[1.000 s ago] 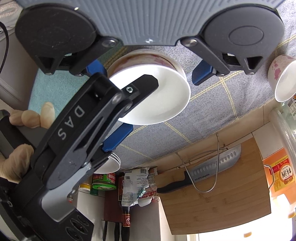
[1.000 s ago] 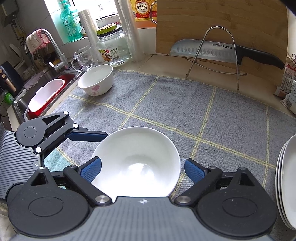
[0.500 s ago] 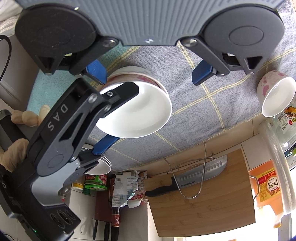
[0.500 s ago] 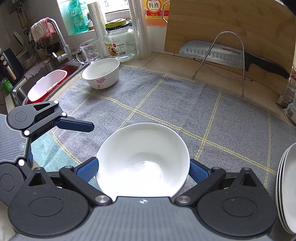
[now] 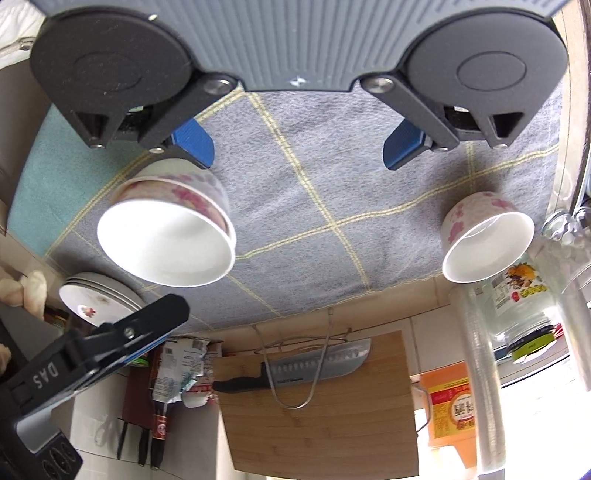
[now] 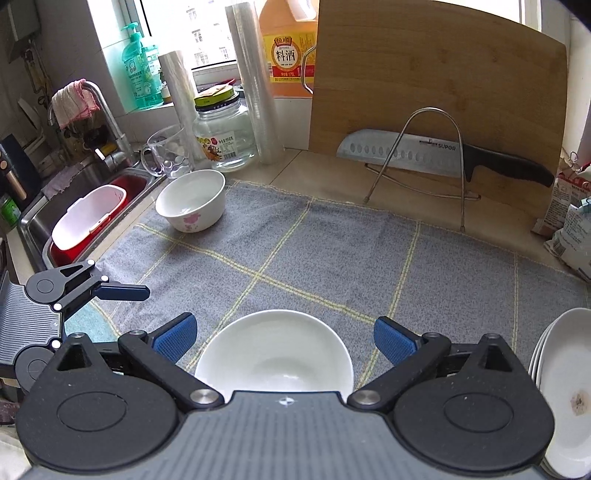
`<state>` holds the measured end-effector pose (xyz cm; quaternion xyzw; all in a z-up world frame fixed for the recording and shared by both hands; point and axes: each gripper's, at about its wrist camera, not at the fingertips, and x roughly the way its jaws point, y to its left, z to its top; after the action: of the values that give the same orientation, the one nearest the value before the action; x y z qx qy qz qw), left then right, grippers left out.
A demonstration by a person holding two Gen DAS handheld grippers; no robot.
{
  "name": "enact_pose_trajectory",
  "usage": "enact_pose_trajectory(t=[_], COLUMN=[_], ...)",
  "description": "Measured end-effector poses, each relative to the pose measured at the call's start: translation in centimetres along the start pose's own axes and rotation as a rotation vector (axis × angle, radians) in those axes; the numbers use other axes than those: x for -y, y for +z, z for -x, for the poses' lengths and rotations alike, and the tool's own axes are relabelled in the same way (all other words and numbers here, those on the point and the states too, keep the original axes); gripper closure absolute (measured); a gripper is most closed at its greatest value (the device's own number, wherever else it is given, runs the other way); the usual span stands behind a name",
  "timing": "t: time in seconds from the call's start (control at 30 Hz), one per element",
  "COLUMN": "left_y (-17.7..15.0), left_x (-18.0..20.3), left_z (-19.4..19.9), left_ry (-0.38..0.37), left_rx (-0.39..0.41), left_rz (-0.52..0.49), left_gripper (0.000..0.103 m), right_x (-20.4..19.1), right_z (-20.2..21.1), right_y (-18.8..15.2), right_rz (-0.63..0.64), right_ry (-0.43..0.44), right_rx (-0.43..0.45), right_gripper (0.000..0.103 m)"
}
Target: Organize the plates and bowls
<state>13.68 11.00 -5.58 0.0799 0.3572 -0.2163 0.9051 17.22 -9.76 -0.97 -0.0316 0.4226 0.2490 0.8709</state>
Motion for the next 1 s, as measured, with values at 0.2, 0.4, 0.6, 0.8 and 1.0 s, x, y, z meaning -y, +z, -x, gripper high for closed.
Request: enact_pose_trajectory(t=[0.2,0.4,0.6,0.8,1.0], left_y=[-0.7,-0.6,-0.2,0.4,0.4], left_x=[-3.8,-6.8,-9.3,-11.3,-12.4], left_z=[-0.6,-1.5,-2.8,-4.5,-6.0], left_ry=[0.130,0.234,0.288,0.312,0.302], left_rx=[0.010,0.029,0.061,0.078,0.073], left_rz=[0.096,0.135,0.160,0.124,0.115], left_gripper=[0.005,0.005,0.005,0.005,0.005], right_x=[-1.8,-4.0,-5.8,-7.3,-8.4], right_z=[-1.4,-4.0,-7.3,-10.6,-14.8], right_y=[2.6,5.1,8.0,10.9,13.3], right_rz=[0.049,0.105,0.144,0.179,0.206], right_ry=[0.022,0.079,0.135,0.178,0.213], right_rx=[0.012,-0.005,-0.041,-0.074,-0.114], right_gripper=[0.000,0.000,0.000,0.000,0.000])
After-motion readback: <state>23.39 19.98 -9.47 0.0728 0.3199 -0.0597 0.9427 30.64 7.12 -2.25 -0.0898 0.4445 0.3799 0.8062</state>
